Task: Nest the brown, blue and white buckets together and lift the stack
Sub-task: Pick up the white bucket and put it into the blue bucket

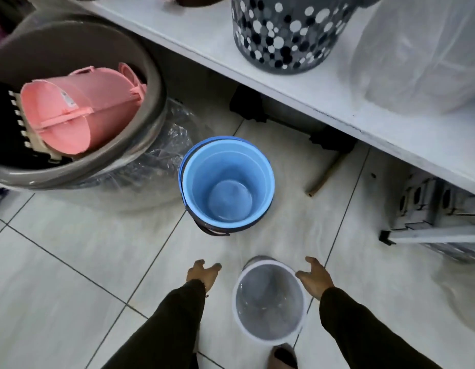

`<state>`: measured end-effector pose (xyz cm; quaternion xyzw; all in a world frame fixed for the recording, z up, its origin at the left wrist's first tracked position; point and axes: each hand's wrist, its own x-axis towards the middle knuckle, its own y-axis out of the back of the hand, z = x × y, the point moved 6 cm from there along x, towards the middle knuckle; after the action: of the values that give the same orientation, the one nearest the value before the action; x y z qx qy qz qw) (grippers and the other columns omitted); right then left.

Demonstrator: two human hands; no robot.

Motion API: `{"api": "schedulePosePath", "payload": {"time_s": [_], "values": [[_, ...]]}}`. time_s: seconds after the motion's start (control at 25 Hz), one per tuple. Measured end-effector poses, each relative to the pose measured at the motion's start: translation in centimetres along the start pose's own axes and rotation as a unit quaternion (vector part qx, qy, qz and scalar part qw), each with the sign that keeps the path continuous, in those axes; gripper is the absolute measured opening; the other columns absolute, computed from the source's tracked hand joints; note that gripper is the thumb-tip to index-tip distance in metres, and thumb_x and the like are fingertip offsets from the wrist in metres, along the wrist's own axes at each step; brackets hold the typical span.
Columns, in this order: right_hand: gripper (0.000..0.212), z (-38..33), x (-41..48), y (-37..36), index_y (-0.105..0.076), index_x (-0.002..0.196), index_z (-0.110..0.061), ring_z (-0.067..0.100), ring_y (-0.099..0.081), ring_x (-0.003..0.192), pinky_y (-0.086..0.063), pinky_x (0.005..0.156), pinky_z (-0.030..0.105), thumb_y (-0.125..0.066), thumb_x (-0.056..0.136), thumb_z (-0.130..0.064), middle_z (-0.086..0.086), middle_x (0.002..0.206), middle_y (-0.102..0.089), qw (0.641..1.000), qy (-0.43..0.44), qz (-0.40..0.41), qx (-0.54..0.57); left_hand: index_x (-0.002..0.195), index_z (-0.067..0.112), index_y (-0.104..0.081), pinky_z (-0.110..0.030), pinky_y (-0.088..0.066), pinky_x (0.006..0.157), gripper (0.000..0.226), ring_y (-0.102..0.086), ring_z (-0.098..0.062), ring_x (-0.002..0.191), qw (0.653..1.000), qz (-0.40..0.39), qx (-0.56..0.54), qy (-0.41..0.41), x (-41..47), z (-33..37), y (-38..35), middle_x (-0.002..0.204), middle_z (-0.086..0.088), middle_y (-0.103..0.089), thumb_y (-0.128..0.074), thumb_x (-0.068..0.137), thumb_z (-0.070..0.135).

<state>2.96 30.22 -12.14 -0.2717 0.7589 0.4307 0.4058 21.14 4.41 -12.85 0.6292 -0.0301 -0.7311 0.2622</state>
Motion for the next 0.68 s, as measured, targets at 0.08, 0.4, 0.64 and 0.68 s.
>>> {"api": "schedulePosePath", "payload": {"time_s": [0.08, 0.4, 0.64, 0.68], "values": [[0.067, 3.6, 0.3, -0.7, -0.031, 0.153, -0.009, 0.032, -0.044, 0.139, -0.037, 0.11, 0.033, -0.057, 0.092, -0.011, 0.016, 0.154, -0.042, 1.0, -0.019, -0.005, -0.014, 0.152, 0.012, -0.029, -0.03, -0.046, 0.067, 0.074, -0.047, -0.032, 0.133, 0.999, -0.039, 0.024, 0.012, 0.0, -2.8, -3.8, 0.156, -0.01, -0.037, -0.058, 0.09, 0.04], [0.037, 13.2, 2.3, -5.7, -0.054, 0.128, -0.009, 0.026, -0.058, 0.097, -0.052, 0.086, 0.036, -0.054, 0.091, -0.005, 0.012, 0.116, -0.064, 0.997, 0.052, 0.034, 0.056, 0.122, 0.003, -0.057, -0.044, -0.055, 0.09, 0.045, -0.063, -0.036, 0.101, 0.992, -0.042, -0.112, -0.03, 3.1, -9.3, -13.2, 0.107, -0.017, -0.063, -0.062, 0.083, 0.025], [0.029, 13.2, -2.2, -1.3, -0.055, 0.12, -0.025, 0.006, -0.06, 0.086, -0.044, 0.073, 0.016, -0.053, 0.091, -0.018, -0.007, 0.109, -0.051, 0.959, 0.192, 0.177, 0.106, 0.104, 0.021, -0.065, -0.046, -0.063, 0.069, 0.022, -0.064, -0.026, 0.073, 0.966, 0.028, -0.12, -0.228, -3.4, -7.7, -12.8, 0.087, -0.007, -0.068, -0.053, 0.087, 0.013], [0.028, 12.4, -3.5, 0.1, -0.054, 0.117, -0.029, 0.004, -0.059, 0.085, -0.045, 0.072, 0.016, -0.052, 0.09, -0.023, -0.011, 0.107, -0.048, 0.948, 0.223, 0.208, 0.093, 0.101, 0.023, -0.067, -0.043, -0.063, 0.06, 0.021, -0.065, -0.025, 0.068, 0.958, 0.027, -0.139, -0.248, -5.0, -7.0, -12.3, 0.089, -0.011, -0.07, -0.055, 0.085, 0.015]]}}
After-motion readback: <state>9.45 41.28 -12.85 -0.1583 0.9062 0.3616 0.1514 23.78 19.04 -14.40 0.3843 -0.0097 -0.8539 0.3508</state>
